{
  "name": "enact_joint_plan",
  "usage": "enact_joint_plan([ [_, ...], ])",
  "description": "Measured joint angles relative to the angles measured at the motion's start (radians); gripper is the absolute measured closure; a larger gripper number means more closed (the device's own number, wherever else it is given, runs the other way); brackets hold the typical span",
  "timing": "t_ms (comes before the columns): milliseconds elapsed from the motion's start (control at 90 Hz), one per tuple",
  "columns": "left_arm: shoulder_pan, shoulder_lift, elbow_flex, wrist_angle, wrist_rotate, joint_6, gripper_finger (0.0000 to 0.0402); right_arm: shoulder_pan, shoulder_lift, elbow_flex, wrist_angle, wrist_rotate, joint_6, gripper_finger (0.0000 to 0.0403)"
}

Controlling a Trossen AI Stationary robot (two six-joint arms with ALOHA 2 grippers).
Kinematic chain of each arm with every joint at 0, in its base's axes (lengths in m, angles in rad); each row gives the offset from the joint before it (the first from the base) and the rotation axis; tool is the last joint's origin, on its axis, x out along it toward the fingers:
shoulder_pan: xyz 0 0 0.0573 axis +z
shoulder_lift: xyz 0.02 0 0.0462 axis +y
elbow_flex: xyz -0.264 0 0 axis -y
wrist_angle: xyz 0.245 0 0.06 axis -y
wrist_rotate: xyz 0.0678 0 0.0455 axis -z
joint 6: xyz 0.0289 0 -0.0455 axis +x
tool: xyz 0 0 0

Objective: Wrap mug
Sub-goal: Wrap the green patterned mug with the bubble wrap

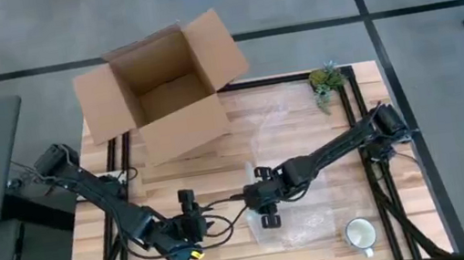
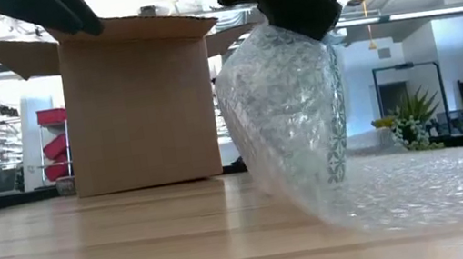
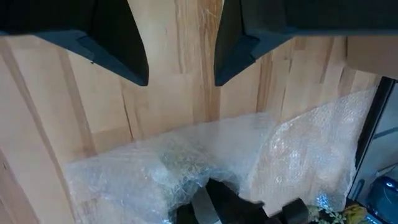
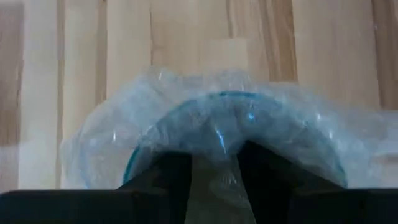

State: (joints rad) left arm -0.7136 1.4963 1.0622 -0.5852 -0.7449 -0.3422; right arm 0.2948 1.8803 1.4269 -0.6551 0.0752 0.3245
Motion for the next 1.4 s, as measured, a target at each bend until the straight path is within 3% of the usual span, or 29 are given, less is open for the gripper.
enact_joint_plan([
  [311,0.000,0.000,0.000,0.001,0.000,0.000,0.0238,0.055,-0.009,0.230,-0.334,0.029,0.005,0.0282],
  [522,0.000,0.000,0.000,-0.002,0.004,-0.019,0.0238,0.125,-0.017,0.228,-0.489,0.167,0.096,0.0282],
  [722,-0.007,0.000,0.000,0.002,0.005,-0.045,0.0238,0.214,-0.026,0.130,-0.531,0.226,0.234,0.0282],
  [878,-0.001,0.008,0.000,0.064,0.005,-0.091,0.0238,0.300,-0.030,0.051,-0.512,0.249,0.372,0.0282],
  [1044,0.032,0.049,0.000,0.247,-0.003,0.051,0.0238,0.383,-0.030,-0.063,-0.299,0.250,0.450,0.0282],
  [1189,0.113,0.102,0.001,0.412,0.012,0.167,0.0238,0.431,-0.030,-0.160,-0.088,0.301,0.485,0.0282],
  [1400,0.246,0.134,0.063,0.436,0.079,0.192,0.0238,0.470,-0.027,-0.230,0.056,0.397,0.531,0.0282],
])
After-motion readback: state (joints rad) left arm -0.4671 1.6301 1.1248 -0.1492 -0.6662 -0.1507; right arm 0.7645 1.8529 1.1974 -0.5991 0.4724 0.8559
